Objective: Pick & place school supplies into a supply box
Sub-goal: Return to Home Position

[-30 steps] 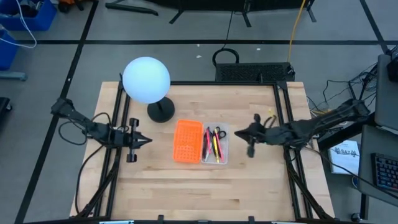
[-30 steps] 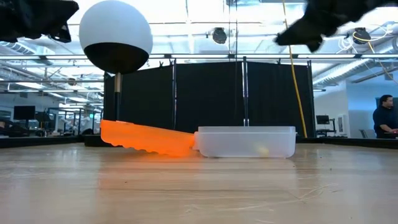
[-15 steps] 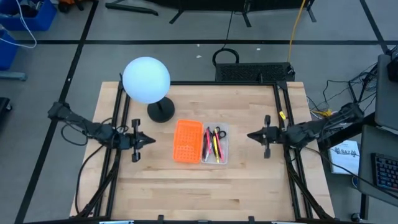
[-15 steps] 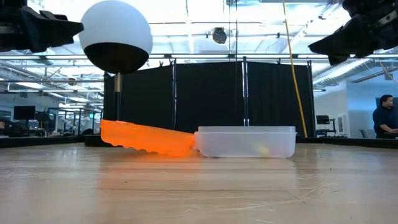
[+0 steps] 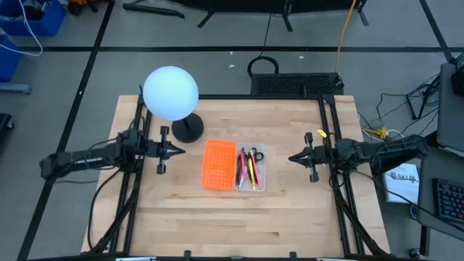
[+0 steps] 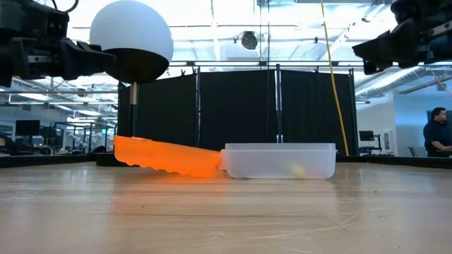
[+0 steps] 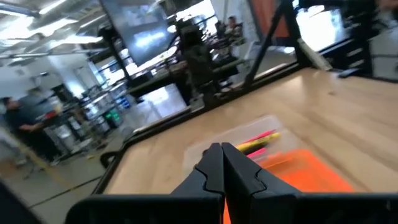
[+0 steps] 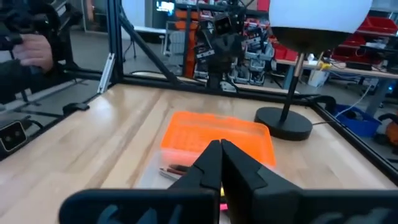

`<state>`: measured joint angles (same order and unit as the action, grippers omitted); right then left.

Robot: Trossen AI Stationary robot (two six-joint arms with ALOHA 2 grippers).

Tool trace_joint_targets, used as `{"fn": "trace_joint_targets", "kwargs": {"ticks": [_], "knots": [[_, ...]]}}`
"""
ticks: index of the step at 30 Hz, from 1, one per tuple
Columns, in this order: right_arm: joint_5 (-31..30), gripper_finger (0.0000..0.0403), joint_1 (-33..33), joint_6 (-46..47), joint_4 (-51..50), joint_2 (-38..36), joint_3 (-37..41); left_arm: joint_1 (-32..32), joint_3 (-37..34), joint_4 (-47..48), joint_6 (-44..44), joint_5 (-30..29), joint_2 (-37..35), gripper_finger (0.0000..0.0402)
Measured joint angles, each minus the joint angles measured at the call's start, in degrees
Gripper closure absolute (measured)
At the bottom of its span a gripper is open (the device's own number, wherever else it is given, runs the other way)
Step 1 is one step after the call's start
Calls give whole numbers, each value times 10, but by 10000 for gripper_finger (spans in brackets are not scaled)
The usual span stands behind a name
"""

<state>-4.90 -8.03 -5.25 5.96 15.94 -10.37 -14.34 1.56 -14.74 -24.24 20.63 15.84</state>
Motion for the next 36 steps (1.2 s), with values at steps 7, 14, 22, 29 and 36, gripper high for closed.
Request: {"fn": "trace_joint_targets", "kwargs": {"ticks": [7,14,22,29,36], "knots": [[22,403,59,5,29,-17,49,-83,0,-16,30,94,-4,401],[41,403,66,6,62,-60,93,-81,0,-11,14,95,-10,401],[55,403,66,-3,56,-77,93,-82,-10,33,6,96,-9,401],[71,403,66,-14,55,-77,94,-82,-10,33,5,95,-9,401],[70,403,66,-14,56,-77,95,-82,-10,42,16,111,-9,401]]}}
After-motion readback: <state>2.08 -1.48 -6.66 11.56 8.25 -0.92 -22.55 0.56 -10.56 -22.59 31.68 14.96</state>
